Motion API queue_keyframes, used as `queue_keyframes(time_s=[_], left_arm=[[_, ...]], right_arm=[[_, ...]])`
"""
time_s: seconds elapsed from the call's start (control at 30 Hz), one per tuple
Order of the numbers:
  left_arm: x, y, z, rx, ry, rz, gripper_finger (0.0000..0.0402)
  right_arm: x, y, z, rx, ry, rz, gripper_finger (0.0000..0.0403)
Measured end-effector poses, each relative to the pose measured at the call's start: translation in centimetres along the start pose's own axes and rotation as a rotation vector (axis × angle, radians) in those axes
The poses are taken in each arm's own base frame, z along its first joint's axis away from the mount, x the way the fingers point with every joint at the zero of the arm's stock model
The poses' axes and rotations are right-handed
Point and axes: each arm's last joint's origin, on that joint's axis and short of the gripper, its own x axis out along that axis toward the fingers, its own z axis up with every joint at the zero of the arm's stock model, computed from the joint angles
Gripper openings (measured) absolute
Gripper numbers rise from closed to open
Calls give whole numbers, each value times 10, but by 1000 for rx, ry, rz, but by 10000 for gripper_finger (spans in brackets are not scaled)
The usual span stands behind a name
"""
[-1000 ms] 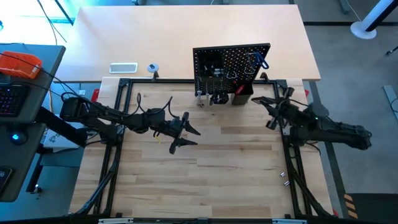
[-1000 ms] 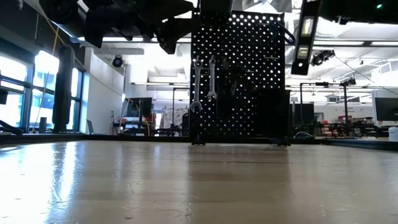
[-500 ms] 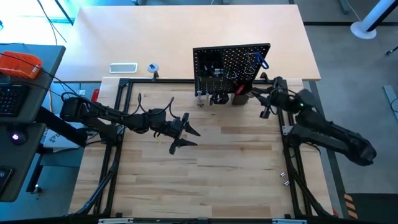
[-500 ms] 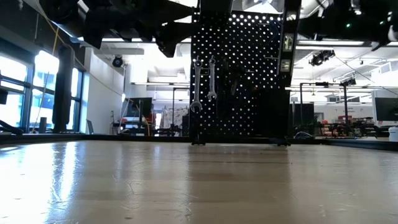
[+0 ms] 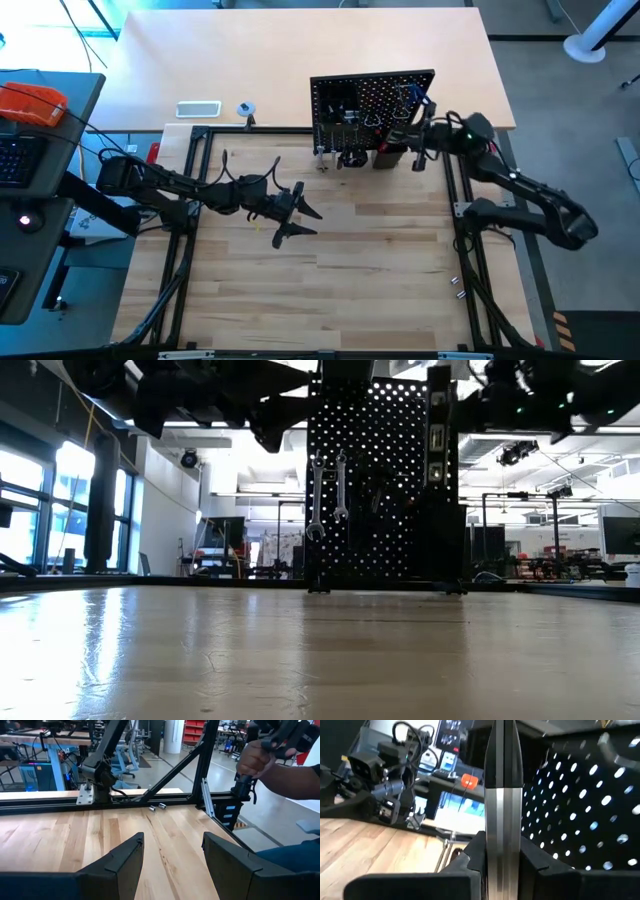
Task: Hang tools onto peg board
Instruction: Put the black spirit level into the bottom black bin on the peg board
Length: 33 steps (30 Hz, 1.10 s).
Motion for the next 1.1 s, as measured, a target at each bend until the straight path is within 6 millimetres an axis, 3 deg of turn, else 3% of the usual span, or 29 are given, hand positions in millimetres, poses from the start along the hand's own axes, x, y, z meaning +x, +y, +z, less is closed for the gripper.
queue_keyframes(time_s=[0.3,0.63,0.9,1.1], left_arm=[[0,-1,-4,-3,35,-18,197],[0,-2,-4,5,41,-25,197],[0,-2,-5,2,51,-29,197],[0,-2,-5,-1,49,-29,197]], right_arm=[[15,-15,-20,40,64,40,47],[13,-13,-19,38,99,16,48],[9,-12,-24,115,184,-54,141],[9,-12,-25,155,202,-73,159]])
